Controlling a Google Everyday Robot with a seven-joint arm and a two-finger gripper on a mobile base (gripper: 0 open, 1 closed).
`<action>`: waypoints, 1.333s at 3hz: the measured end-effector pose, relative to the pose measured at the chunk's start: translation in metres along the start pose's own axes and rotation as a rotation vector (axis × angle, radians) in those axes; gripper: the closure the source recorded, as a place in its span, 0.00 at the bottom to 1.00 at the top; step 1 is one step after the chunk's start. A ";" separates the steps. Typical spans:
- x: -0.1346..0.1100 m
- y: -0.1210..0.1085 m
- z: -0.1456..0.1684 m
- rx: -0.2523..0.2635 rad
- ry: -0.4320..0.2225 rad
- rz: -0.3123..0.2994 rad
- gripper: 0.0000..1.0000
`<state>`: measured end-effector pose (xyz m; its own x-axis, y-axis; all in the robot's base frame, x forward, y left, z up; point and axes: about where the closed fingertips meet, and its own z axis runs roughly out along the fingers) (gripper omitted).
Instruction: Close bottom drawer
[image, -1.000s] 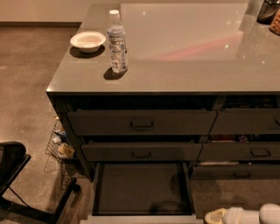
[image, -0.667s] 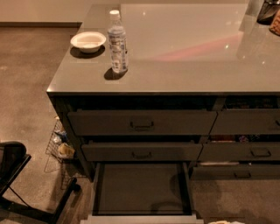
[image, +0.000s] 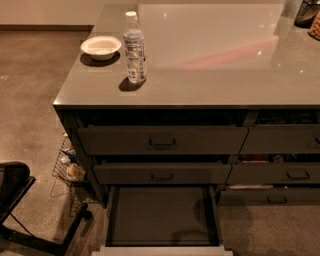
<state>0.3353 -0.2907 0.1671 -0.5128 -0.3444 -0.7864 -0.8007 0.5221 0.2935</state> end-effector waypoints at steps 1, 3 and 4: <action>-0.002 0.001 -0.001 -0.001 0.001 -0.002 1.00; 0.000 -0.011 0.088 -0.106 -0.094 0.016 1.00; 0.000 -0.011 0.088 -0.106 -0.094 0.016 1.00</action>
Offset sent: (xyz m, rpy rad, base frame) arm 0.0230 0.0637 -0.0754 0.1671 0.0261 0.0371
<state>0.3712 -0.2276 0.1156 -0.4981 -0.2595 -0.8274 -0.8238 0.4394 0.3582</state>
